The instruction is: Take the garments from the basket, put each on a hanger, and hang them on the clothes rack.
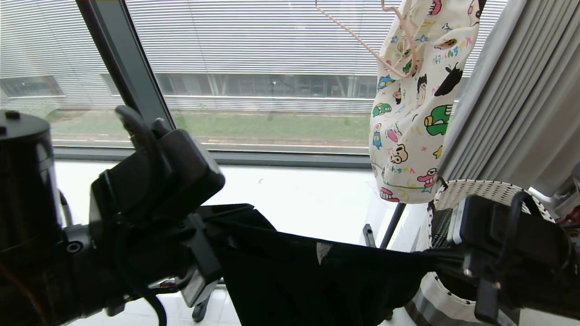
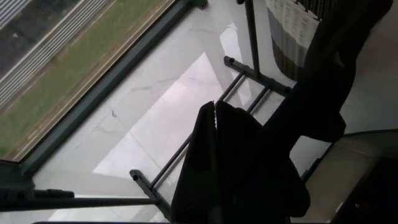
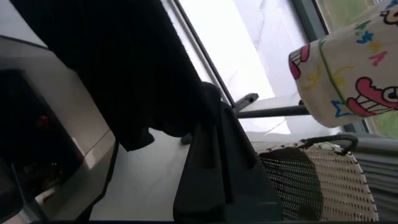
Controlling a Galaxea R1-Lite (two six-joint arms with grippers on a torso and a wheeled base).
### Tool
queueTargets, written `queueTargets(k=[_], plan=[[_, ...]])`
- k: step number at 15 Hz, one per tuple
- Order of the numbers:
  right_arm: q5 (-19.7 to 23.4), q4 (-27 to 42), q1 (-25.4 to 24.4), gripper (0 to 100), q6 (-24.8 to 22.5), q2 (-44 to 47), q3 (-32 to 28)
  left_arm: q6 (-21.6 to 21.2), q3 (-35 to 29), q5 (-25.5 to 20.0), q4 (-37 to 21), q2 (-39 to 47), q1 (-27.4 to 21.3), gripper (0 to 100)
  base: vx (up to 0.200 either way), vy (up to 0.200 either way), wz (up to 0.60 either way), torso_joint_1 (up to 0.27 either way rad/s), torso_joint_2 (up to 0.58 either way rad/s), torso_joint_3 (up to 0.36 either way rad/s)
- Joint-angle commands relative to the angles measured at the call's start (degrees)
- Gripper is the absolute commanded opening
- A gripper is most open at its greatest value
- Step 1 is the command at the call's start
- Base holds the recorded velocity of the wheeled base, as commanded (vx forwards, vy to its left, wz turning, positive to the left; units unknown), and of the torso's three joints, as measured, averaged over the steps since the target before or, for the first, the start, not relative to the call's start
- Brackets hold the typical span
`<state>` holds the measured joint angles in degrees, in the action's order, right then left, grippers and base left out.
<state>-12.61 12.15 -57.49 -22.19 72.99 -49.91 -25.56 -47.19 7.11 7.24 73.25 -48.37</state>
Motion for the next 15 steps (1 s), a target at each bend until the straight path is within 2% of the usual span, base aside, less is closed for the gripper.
queueTargets(k=[1,3,5,6,7,8,9,10,11,12,14,15], plan=[[0.0,0.5,-5.8,0,0.0,-3.5,3.6,0.2,-4.6,-0.2,0.1,6.9,-2.2,0,0.0,0.0,0.0,0.0,0.0,0.0],[0.0,0.5,-8.1,0,0.0,-3.4,4.0,0.6,-6.6,-0.3,0.1,8.8,-2.2,0,0.0,0.0,0.0,0.0,0.0,0.0],[0.0,0.5,-8.1,0,0.0,-3.5,4.0,1.4,-7.1,-0.2,0.1,9.0,-2.2,0,0.0,0.0,0.0,0.0,0.0,0.0],[0.0,0.5,-8.2,0,0.0,-3.5,4.0,3.2,-7.0,-0.2,0.1,9.0,-2.2,0,0.0,0.0,0.0,0.0,0.0,0.0],[0.0,0.4,-8.1,0,0.0,-3.5,4.0,8.5,-7.0,0.0,0.1,9.0,-2.8,0,0.0,0.0,0.0,0.0,0.0,0.0],[0.0,0.3,-7.7,0,0.0,-3.5,3.9,11.4,-7.0,0.1,0.1,8.9,-3.3,0,0.0,0.0,0.0,0.0,0.0,0.0],[-0.1,-0.9,-3.1,0,0.2,-3.4,2.4,20.2,-6.3,1.7,-0.1,8.6,-4.0,0,0.0,0.0,0.0,0.0,0.0,0.0],[-0.1,-1.8,-0.9,0,0.2,-3.0,1.1,22.2,-5.6,3.4,-0.1,8.5,-4.4,0,0.0,0.0,0.0,0.0,0.0,0.0],[-0.1,-3.3,3.0,0,0.2,-1.6,-2.6,24.2,-2.8,6.9,-0.1,8.3,-5.6,0,0.0,0.0,0.0,0.0,0.0,0.0],[0.0,-3.5,4.7,0,0.2,0.1,-6.0,24.2,0.6,9.4,-0.1,8.3,-7.2,0,0.0,0.0,0.0,0.0,0.0,0.0],[0.1,-3.5,5.5,0,0.3,3.3,-12.1,25.2,7.1,13.5,0.0,9.5,-9.4,0,0.0,0.0,0.0,0.0,0.0,0.0],[0.0,-3.5,5.5,0,0.3,4.4,-14.3,26.9,8.2,14.0,0.0,9.5,-10.9,0,0.0,0.0,0.0,0.0,0.0,0.0]])
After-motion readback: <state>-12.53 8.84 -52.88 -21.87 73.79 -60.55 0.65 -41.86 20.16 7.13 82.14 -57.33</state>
